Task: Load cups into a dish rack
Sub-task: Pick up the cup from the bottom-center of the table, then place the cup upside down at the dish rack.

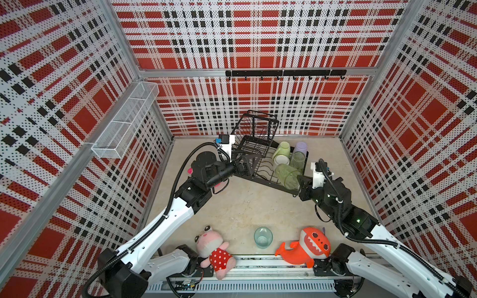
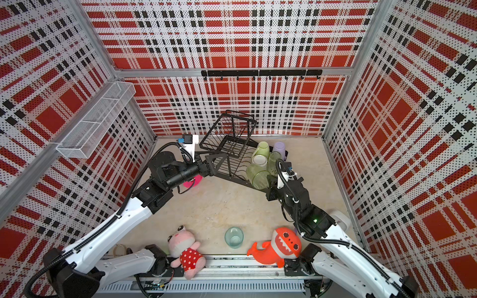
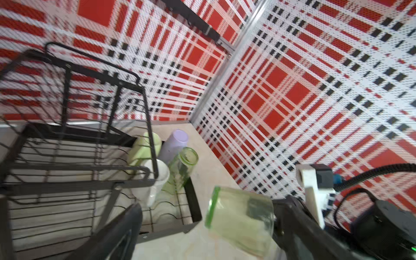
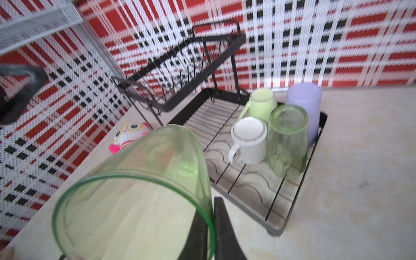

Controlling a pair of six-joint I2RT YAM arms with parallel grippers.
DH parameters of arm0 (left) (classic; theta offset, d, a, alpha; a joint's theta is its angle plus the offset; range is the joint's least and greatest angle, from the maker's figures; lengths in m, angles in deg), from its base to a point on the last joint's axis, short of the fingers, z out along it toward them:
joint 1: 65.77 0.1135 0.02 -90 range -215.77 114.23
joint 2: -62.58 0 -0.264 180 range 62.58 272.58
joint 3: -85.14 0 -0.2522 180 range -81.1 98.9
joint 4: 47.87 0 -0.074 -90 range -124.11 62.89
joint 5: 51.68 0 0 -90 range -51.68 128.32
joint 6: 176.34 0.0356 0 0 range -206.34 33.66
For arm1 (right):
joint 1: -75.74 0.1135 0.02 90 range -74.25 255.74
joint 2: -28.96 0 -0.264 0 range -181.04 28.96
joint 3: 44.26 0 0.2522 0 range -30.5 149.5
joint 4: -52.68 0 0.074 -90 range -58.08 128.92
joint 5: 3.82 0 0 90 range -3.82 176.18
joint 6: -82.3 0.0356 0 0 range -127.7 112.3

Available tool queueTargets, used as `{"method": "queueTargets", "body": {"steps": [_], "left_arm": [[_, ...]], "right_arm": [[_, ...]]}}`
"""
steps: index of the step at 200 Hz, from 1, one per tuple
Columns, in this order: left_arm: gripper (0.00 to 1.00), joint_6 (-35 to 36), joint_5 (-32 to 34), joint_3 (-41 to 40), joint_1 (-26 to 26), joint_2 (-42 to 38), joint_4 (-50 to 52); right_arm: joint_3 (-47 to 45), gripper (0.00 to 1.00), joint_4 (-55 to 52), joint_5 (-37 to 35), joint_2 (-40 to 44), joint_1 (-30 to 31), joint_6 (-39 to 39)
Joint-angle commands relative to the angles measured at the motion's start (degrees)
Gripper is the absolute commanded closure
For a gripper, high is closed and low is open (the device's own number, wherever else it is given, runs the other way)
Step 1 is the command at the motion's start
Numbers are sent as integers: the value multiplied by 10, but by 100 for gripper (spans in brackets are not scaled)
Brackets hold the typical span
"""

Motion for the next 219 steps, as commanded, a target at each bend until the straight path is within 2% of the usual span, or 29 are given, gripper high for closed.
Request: {"method": "queueTargets", "body": {"steps": [1, 34, 76, 124, 186, 219], "left_arm": [[0, -62, -93, 12, 6, 9, -28], [1, -164, -177, 19, 20, 38, -66], [2, -269, -268, -13, 20, 68, -178], [2, -289, -294, -13, 13, 91, -204], [4, -329, -320, -19, -6, 107, -257], [7, -358, -326, -23, -11, 115, -290]], "right_arm": [[-28, 100, 179, -56, 26, 2, -83], [-93, 100, 348, -7, 47, 2, -174], [-102, 99, 423, 73, 42, 2, -241], [-79, 99, 404, 150, 9, 2, -284], [-68, 99, 386, 205, -6, 2, -302], [-67, 99, 385, 208, -9, 2, -309]]}}
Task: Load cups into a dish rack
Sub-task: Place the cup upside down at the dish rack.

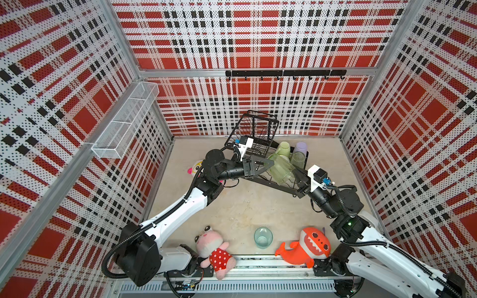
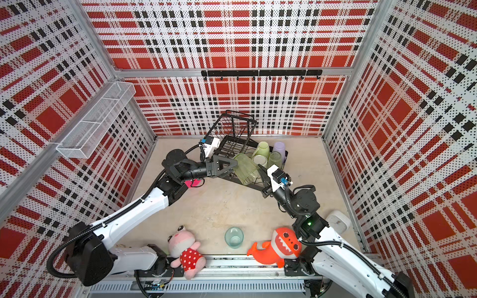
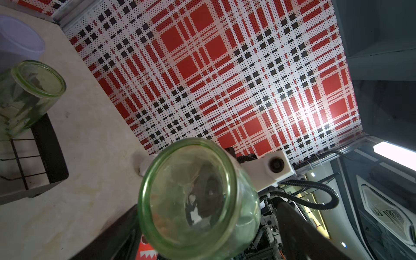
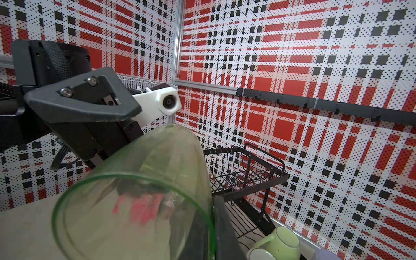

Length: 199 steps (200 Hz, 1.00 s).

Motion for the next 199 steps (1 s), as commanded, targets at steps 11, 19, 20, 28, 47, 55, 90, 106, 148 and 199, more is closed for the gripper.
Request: {"method": "queueTargets", "body": {"steps": [11, 19, 20, 28, 47, 55, 90, 106, 148, 199], "left_arm": [[8, -36, -24, -6, -9, 8, -66], [9, -45, -25, -8, -9, 9, -78], [9, -46, -25, -9, -9, 9, -79], [11, -58, -25, -14, -8, 9, -96], [14, -96, -26, -28, -4, 11, -146], [14, -111, -28, -34, -3, 13, -163], [14, -123, -28, -38, -4, 17, -176], [13, -128, -29, -39, -5, 18, -183], [13, -137, -33, -43, -8, 27, -196], [21, -143, -29, -57, -6, 28, -212]], "right_arm": [[15, 99, 12, 21, -4, 2, -21], [14, 99, 14, 23, -3, 2, -24], [13, 99, 15, 23, -3, 2, -24], [13, 98, 16, 26, -3, 2, -27], [14, 97, 13, 30, -2, 2, -37], [14, 97, 12, 30, -2, 2, -41], [15, 97, 16, 43, -10, 2, -53], [18, 97, 15, 42, -16, 2, -55], [24, 97, 14, 43, -26, 2, -64], [26, 94, 2, 35, -30, 2, -79]]}}
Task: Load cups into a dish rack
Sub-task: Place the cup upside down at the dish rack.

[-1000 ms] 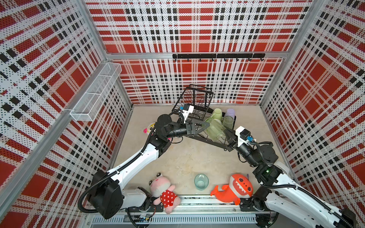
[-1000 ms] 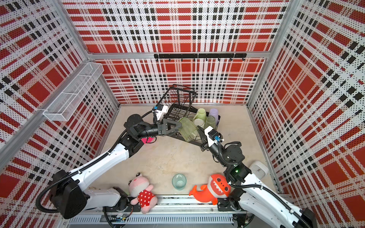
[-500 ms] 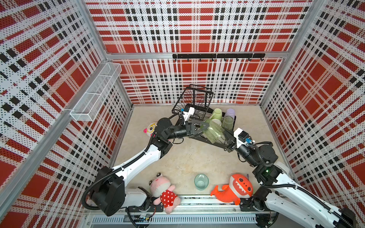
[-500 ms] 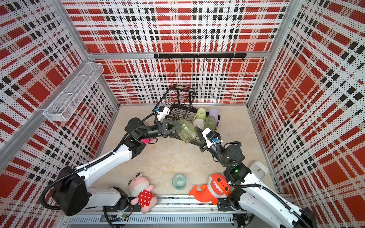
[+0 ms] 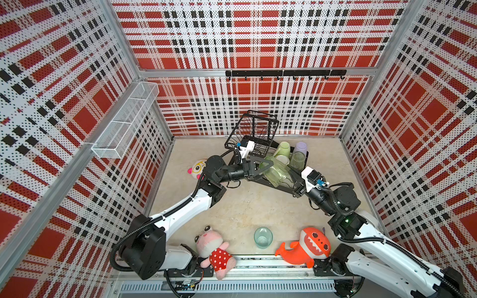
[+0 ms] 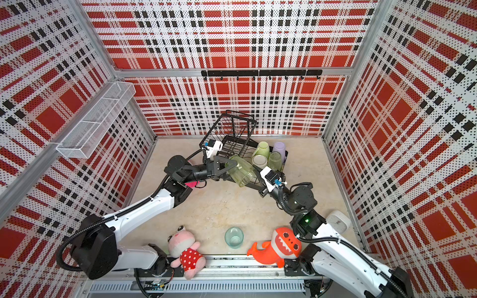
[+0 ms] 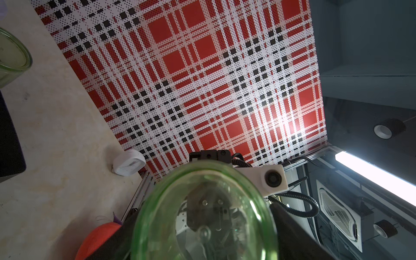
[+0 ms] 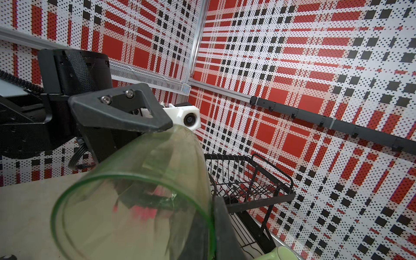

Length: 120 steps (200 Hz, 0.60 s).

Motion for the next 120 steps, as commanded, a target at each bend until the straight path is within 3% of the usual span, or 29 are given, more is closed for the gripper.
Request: {"method": "queueTargets", "body": {"steps": [1, 45, 69, 93, 111, 120], "left_arm": [[21, -3, -17, -5, -4, -3, -43], [34, 3, -5, -19, 2, -2, -43], [35, 4, -6, -18, 1, 1, -51], [35, 10, -4, -20, 4, 2, -54], [35, 22, 10, -28, 12, -1, -54], [35, 33, 21, -35, 15, -5, -53]], "right_arm": [[10, 93, -8, -6, -1, 2, -20], [6, 81, -11, -29, 4, 2, -20], [5, 51, -17, -38, 6, 2, -19], [1, 38, -28, -43, 15, 2, -26], [-8, 17, -40, -56, 35, 2, -34], [-18, 0, -48, -59, 51, 2, -42]]}}
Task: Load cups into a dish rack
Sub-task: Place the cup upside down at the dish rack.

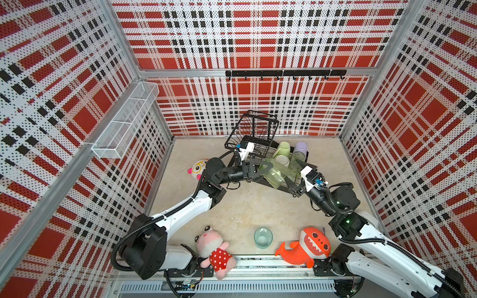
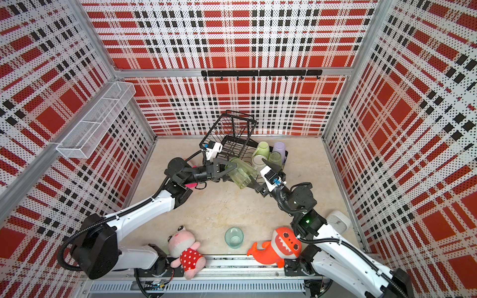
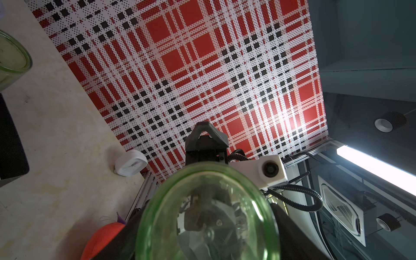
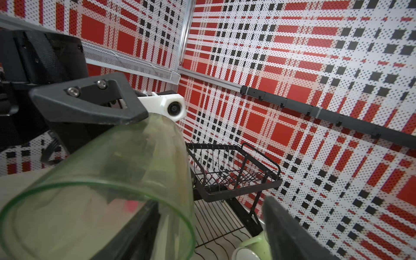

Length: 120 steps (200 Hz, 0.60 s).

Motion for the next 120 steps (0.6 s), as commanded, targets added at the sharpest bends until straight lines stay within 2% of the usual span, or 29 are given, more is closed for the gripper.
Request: {"method": "queueTargets", "body": {"steps": [1, 14, 26, 52, 70, 87, 99, 120], "left_arm": [[35, 30, 18, -16, 10, -7, -24], [35, 60, 34, -19, 11, -13, -13], [35, 108, 59, -11, 10, -20, 29], [36, 253, 142, 30, -5, -35, 180], [36, 335, 207, 62, -26, -37, 256], [36, 394, 269, 87, -50, -29, 307], [36, 434, 313, 101, -75, -19, 332], [37, 484, 407, 114, -120, 3, 339]], "right_arm": [[-16, 0, -16, -17, 38, 2, -27], [-37, 0, -22, -20, 66, 2, -45], [-54, 0, -19, -54, 86, 2, -38], [-67, 0, -37, -125, 100, 1, -10], [-74, 0, -31, -231, 88, -5, 25], [-78, 0, -38, -295, 71, -46, 90], [-70, 0, -75, -323, 52, -104, 186], [-78, 0, -92, -309, 21, -187, 294]]}}
